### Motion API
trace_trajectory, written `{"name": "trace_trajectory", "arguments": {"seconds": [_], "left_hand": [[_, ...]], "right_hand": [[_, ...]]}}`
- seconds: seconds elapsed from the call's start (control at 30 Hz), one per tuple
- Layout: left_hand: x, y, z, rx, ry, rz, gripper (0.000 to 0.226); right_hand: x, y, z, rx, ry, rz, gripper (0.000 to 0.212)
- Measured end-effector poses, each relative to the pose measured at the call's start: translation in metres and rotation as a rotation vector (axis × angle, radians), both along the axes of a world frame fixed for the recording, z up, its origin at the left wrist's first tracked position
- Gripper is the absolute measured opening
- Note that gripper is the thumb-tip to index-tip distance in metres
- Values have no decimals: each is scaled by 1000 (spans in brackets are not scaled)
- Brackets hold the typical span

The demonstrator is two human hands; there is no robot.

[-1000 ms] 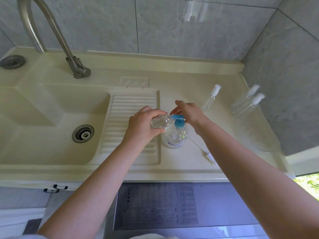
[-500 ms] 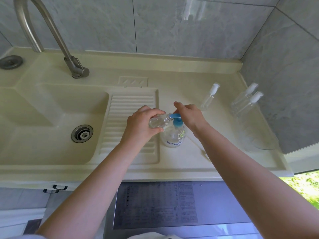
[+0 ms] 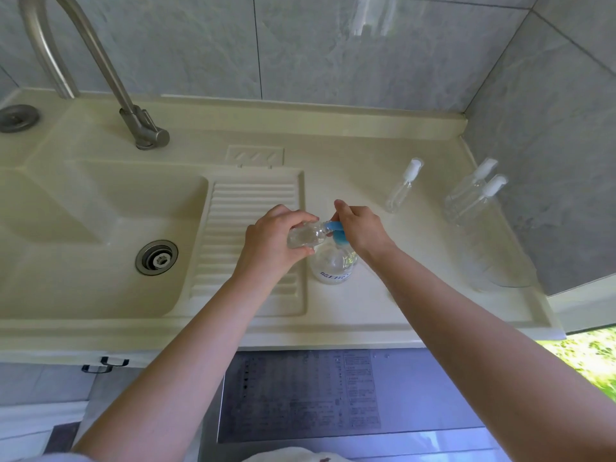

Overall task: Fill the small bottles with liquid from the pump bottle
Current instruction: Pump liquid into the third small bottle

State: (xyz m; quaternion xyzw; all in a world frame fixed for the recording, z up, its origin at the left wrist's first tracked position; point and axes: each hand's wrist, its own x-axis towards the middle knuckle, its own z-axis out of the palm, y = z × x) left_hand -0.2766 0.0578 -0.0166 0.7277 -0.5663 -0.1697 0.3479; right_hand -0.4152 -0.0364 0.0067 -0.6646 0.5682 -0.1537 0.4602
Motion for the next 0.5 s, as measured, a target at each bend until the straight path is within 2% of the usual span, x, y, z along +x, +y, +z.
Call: {"name": "trace_trajectory", "arguments": {"seconds": [0.17,0.33,0.5], "left_hand": [[2,1,3,-26,16,-5,54],[1,1,0,-31,16,-5,54],[0,0,2,-27,4,1,53]], "right_hand": [[-5,-2,5,38,-46,-24,46],[1,3,2,-49,13,30,40],[1,-4,-2,13,-6,20,48]]}}
